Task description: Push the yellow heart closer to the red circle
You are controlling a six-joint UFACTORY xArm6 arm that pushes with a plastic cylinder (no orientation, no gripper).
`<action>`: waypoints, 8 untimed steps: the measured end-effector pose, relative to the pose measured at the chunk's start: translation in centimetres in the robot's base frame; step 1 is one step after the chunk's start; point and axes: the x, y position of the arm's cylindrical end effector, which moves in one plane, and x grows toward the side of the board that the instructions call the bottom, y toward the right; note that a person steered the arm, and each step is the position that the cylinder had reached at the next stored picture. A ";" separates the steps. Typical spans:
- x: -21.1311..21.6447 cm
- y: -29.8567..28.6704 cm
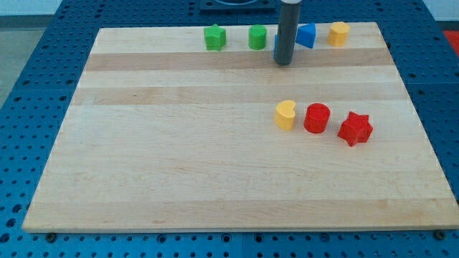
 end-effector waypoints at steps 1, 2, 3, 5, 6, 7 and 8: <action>-1.9 0.0; -2.0 0.0; -0.4 -0.1; 13.5 -7.0; 19.9 -9.8; 22.7 -8.6; 21.2 -8.5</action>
